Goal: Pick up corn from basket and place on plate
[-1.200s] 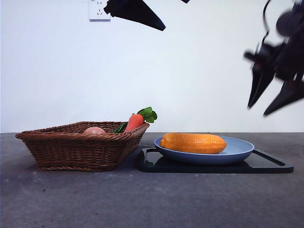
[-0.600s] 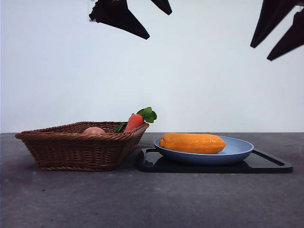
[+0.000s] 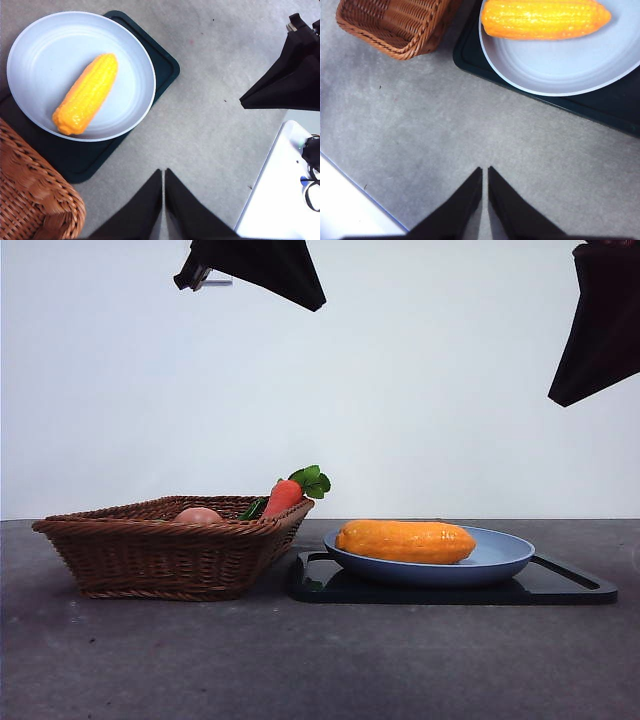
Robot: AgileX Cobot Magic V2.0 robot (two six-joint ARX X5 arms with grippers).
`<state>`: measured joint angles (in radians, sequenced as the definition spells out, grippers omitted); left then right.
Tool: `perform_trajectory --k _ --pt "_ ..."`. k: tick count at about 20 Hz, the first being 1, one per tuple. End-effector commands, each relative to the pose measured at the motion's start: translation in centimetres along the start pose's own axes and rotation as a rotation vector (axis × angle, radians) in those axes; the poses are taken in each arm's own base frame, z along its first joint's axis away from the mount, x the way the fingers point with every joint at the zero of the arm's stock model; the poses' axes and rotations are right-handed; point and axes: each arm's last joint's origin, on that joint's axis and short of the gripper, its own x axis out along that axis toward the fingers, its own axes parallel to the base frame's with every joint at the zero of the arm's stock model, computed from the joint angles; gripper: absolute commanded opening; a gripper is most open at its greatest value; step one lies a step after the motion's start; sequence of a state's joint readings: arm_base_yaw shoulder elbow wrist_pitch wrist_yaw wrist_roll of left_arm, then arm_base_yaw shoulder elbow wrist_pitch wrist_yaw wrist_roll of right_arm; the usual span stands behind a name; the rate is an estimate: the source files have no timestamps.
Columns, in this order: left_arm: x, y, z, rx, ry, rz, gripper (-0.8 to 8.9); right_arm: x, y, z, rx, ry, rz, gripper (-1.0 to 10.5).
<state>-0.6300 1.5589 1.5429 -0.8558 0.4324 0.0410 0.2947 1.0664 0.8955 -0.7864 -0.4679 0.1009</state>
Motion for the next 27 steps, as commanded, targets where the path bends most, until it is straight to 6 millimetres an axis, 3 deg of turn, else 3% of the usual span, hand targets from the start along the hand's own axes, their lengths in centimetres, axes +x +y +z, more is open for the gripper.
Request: perform_trajectory --k 1,10,16,18,21,24,27 --pt "-0.2 -0.2 0.8 0.022 -0.041 -0.002 0.06 0.1 0.1 0.3 -0.01 -0.004 0.003 0.0" --pt "-0.5 -0.1 2.5 0.142 -0.213 0.03 0.06 0.1 0.1 0.3 -0.01 -0.005 0.003 0.0" --pt "-4.6 2.2 2.1 0.157 -0.363 0.187 0.06 0.1 0.1 0.3 -0.011 -0.005 0.003 0.0" --pt "-6.7 2.8 0.6 0.17 -0.465 0.244 0.06 0.1 0.1 0.3 -0.011 -0.005 0.003 0.0" --pt "-9.7 3.6 -3.7 0.157 -0.631 0.357 0.06 0.1 0.1 0.3 -0.01 -0.005 0.002 0.0" --pt "-12.0 4.2 -9.3 0.085 -0.741 0.486 0.06 0.1 0.1 0.3 -0.011 -0.005 0.003 0.0" --pt "-12.6 4.1 -14.9 0.03 -0.783 0.613 0.06 0.1 0.1 0.3 -0.011 -0.005 0.003 0.0"
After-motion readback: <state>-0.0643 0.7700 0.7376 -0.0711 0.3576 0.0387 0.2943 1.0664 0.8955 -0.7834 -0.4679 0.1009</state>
